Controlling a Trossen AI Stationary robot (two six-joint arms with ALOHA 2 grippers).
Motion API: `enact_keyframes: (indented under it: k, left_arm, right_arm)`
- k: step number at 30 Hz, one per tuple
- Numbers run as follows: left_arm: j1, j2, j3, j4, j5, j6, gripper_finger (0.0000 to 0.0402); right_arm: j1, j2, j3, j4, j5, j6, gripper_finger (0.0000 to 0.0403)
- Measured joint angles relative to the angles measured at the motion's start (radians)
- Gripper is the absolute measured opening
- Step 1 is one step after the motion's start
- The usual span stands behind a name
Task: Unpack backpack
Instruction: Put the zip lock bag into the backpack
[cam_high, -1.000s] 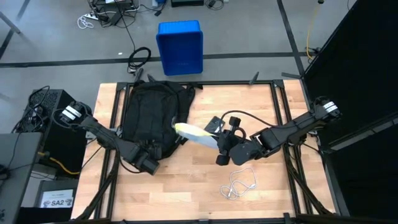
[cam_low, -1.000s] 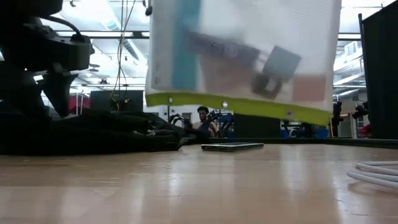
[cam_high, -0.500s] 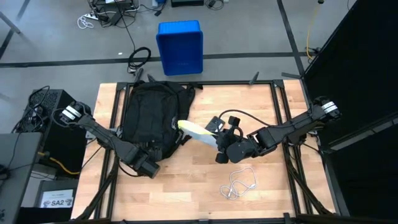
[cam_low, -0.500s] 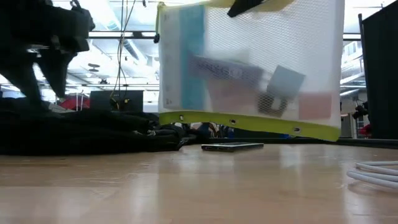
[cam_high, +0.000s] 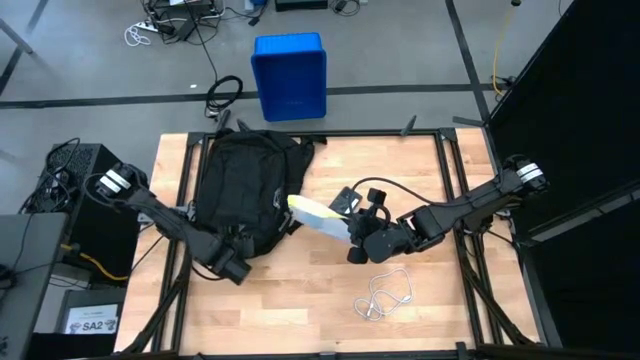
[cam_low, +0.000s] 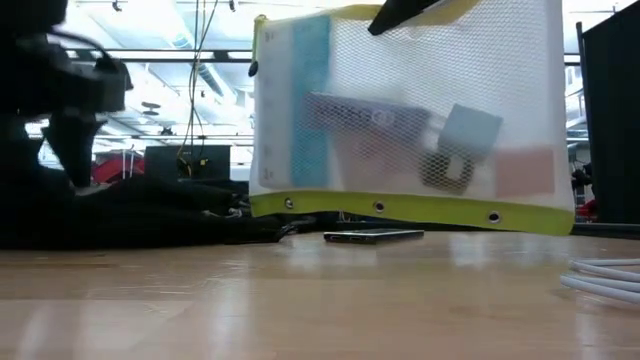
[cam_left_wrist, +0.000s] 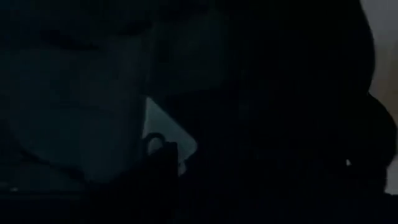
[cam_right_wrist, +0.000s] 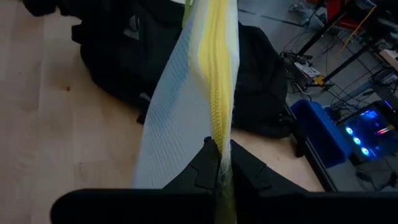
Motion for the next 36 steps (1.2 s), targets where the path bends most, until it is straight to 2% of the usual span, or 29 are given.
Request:
enact_keyframes:
  k: [5, 10, 14, 18, 24, 30, 36]
  left_arm:
    - [0.013, -0.002, -0.051, 0.069, 0.012, 0.000, 0.0269]
    - [0.012, 0.000, -0.008, 0.042, 0.073, 0.004, 0.0300]
    - [-0.004, 0.001, 0.078, -0.061, 0.097, -0.022, 0.0305]
    - [-0.042, 0.001, 0.151, -0.075, 0.096, -0.024, 0.0306]
    - [-0.097, 0.001, 0.174, -0.126, 0.099, -0.075, 0.0306]
    - [-0.106, 0.003, 0.097, -0.266, 0.156, -0.146, 0.0305]
    - [-0.096, 0.002, -0.031, -0.158, 0.218, -0.102, 0.0305]
  right_arm:
    - [-0.006, 0.000, 0.000, 0.000, -0.017, 0.001, 0.0000]
    - [-0.012, 0.000, 0.000, 0.005, -0.023, 0.001, 0.0000]
    - [-0.018, 0.000, 0.000, 0.006, -0.038, 0.001, 0.0000]
    - [-0.020, 0.000, 0.000, 0.007, -0.040, 0.001, 0.0000]
    - [-0.019, 0.000, 0.000, 0.007, -0.047, 0.001, 0.0000]
    - [-0.019, 0.000, 0.000, 0.008, -0.064, 0.002, 0.0000]
    - [-0.019, 0.000, 0.000, 0.008, -0.065, 0.003, 0.0000]
